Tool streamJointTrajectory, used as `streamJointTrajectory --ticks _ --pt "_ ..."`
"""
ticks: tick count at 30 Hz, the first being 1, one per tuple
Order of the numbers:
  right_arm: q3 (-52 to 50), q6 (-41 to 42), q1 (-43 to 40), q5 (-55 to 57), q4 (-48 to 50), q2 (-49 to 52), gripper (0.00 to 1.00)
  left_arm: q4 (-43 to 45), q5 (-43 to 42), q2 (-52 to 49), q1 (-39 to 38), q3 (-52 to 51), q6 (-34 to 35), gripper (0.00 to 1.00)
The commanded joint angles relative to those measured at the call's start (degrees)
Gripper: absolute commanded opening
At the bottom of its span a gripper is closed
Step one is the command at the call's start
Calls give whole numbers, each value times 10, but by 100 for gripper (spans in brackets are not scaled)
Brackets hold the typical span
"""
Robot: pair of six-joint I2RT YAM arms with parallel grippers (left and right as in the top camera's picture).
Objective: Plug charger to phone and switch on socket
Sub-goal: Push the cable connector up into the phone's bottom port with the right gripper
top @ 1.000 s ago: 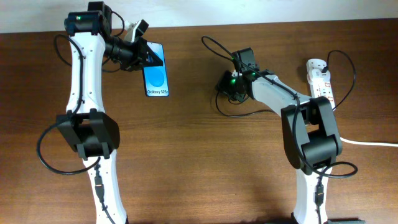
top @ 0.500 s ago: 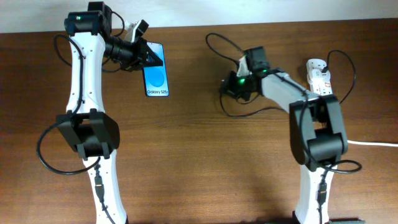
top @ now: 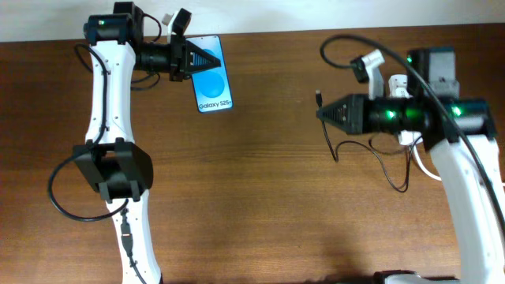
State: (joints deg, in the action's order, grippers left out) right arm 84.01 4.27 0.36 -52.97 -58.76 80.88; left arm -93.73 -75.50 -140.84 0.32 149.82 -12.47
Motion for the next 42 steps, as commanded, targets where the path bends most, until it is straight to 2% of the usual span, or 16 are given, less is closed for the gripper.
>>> streamJointTrajectory --ticks 1,3,6,9,13,18,20,22,28,35,42 --pt "-75 -29 -4 -45 3 -76 4 0 -79 10 -26 9 -24 0" --pt "-158 5 -4 -70 53 -118 4 7 -94 10 -45 9 -26 0" --pt "-298 72 -3 -120 183 -146 4 49 -147 10 -65 9 -18 0" --pt "-342 117 13 -110 250 -145 4 59 -147 10 -70 9 -11 0" --pt "-358 255 92 -9 393 -145 4 68 -147 10 -69 9 5 0" --pt "-358 363 204 87 526 -133 4 193 -147 10 -69 9 168 0" --pt "-358 367 228 91 565 -115 4 221 -147 10 -70 9 220 0" --pt "-358 382 238 92 601 -95 4 221 -147 10 -75 9 236 0" --pt "-358 398 240 95 667 -64 4 221 -147 10 -86 9 236 0" --pt "-358 398 239 138 676 -64 4 216 -145 10 -100 9 236 0" --pt "-357 363 231 151 680 -65 4 201 -119 10 -100 9 235 0"
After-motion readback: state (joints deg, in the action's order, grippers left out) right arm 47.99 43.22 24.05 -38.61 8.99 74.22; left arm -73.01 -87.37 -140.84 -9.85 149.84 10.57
